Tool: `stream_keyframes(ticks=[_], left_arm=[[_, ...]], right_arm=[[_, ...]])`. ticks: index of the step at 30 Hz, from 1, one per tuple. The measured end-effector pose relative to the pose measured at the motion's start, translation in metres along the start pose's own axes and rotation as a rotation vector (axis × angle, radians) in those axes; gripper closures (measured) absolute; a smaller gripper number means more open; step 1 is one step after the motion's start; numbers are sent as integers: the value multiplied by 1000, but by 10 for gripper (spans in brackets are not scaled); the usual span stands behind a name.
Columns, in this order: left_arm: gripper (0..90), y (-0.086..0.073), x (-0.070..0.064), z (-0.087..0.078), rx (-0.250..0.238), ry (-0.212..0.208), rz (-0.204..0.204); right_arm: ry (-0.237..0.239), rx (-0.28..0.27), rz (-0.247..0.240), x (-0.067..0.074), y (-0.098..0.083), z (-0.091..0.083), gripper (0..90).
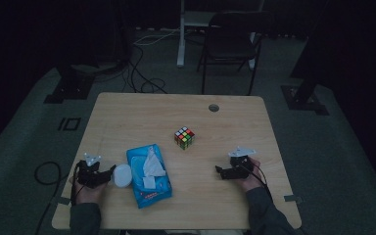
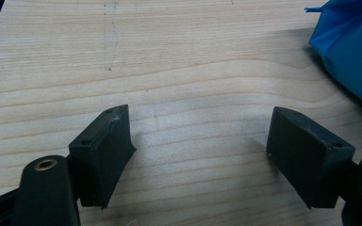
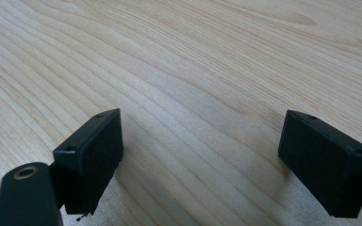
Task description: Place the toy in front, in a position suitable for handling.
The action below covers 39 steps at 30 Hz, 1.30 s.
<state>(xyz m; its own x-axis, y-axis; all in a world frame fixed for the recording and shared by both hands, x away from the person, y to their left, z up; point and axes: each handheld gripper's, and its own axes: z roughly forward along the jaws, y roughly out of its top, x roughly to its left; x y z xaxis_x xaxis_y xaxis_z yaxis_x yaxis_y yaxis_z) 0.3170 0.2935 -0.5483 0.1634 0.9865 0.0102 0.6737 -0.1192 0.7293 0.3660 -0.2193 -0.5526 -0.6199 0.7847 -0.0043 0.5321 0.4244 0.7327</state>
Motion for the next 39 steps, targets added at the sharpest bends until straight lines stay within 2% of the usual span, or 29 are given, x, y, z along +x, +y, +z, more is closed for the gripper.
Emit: stream_keyframes(ticks=[4,5,6,7,8,10,11,13,18,20,23,24,27,29,30,32,34,39], left_arm=[[258,0,-1,-1,-1,4,-2],[302,0,-1,-1,-1,4,-2],[349,1,-3,-2,-1,-14,5],[350,1,-4,-2,-1,-18,2],[355,1,-3,-3,-8,-34,-9],[368,1,-3,-4,-12,-40,-17],[368,1,-1,-7,-25,-57,-43],[389,1,1,-11,-40,-75,-63],[397,2,3,-23,-68,-62,-71],[395,6,5,-35,-111,-39,-73],[398,11,5,-48,-144,-20,-72],[399,12,4,-52,-149,-28,-74],[417,15,-3,-61,-155,-49,-43],[417,15,-3,-61,-155,-49,-43],[418,19,-15,-67,-157,-75,-3],[416,20,-18,-68,-156,-82,2],[412,23,-28,-68,-158,-109,17],[397,27,-47,-69,-155,-132,51]], right_arm=[[-3,-2,2,0,0,0,163],[-3,-2,2,0,0,0,163],[-30,-17,28,0,1,0,235],[-30,-17,31,0,1,0,236],[-34,-18,33,0,2,1,236],[-36,-18,34,0,2,1,236],[-35,-18,34,0,2,1,235],[-36,-18,34,0,2,1,236],[-36,-18,34,0,2,1,236],[-36,-18,34,0,2,1,235],[-36,-18,34,0,2,1,236],[-36,-18,34,0,2,1,236],[-36,-18,34,0,2,1,236],[-36,-18,34,0,2,1,236],[-36,-18,34,0,2,1,235],[-36,-18,34,0,2,1,235],[-36,-18,34,0,2,1,235],[-36,-18,34,0,2,1,235]])
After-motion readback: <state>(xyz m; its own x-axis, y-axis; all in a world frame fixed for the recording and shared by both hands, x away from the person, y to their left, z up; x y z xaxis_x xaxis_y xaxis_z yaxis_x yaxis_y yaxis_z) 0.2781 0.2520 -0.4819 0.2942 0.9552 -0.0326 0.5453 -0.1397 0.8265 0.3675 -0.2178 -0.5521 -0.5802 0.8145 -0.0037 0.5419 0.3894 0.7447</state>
